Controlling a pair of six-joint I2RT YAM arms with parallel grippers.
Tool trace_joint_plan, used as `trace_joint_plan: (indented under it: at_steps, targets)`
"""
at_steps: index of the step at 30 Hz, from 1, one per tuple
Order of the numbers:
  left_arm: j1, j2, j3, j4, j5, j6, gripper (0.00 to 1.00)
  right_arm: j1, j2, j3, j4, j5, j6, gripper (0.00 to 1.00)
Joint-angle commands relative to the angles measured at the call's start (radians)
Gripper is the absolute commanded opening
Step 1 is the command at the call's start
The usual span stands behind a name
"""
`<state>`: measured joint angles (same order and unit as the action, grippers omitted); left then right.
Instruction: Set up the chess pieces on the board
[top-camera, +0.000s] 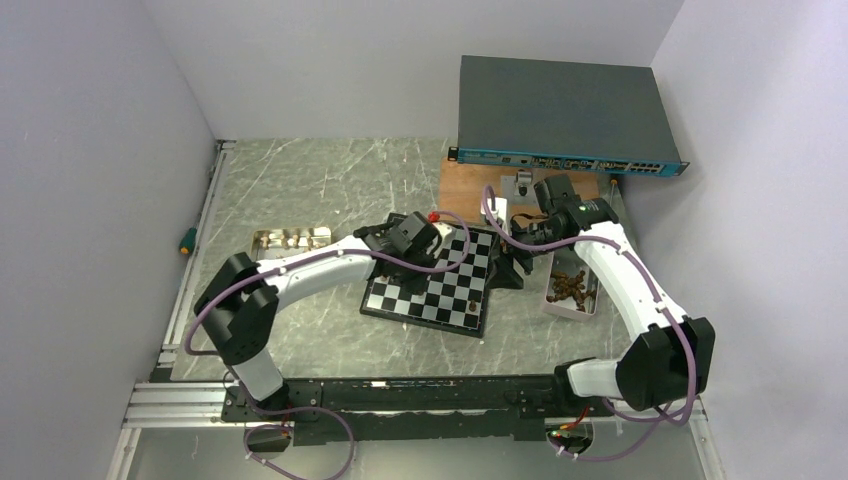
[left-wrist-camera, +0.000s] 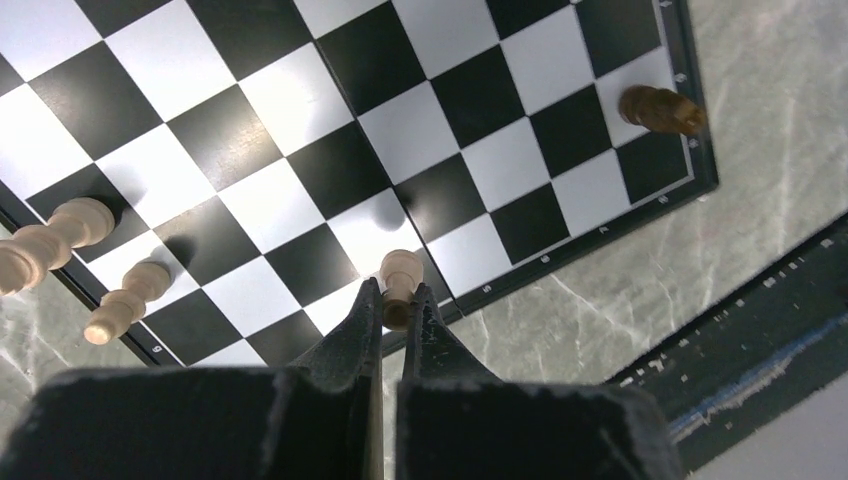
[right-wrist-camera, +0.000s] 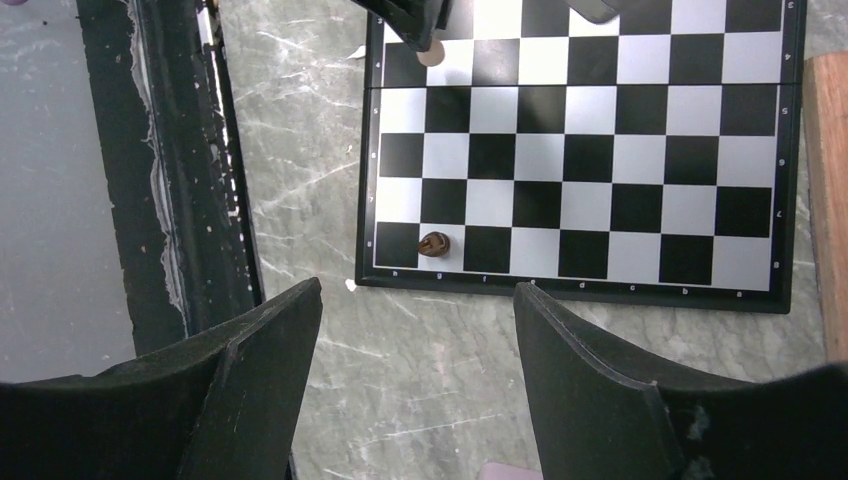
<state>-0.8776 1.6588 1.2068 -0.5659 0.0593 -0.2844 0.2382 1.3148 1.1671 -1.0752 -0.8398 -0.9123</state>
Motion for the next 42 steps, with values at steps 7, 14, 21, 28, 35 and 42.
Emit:
trace_joint_plan:
  at_steps: [7, 14, 21, 28, 35, 42]
  targets:
    - [-0.034, 0.099, 0.092, -0.092, -0.219, -0.089, 0.0, 0.001, -0.042, -0.032, 0.044, -0.041, 0.01, 0.73]
    - [-0.035, 0.025, 0.044, -0.117, -0.235, -0.085, 0.0, 0.001, -0.037, -0.044, 0.053, -0.052, 0.012, 0.73]
    - [-0.035, -0.161, -0.104, -0.115, -0.246, -0.108, 0.0, 0.0, -0.032, -0.048, 0.055, -0.054, 0.013, 0.73]
    - [-0.007, -0.245, -0.224, -0.094, -0.262, -0.142, 0.0, -0.001, -0.025, -0.047, 0.055, -0.057, 0.015, 0.73]
    - [0.066, -0.269, -0.283, -0.052, -0.254, -0.172, 0.0, -0.006, -0.029, -0.052, 0.054, -0.06, 0.015, 0.73]
    - [0.079, -0.244, -0.268, -0.037, -0.247, -0.16, 0.0, -0.008, -0.03, -0.053, 0.055, -0.063, 0.015, 0.73]
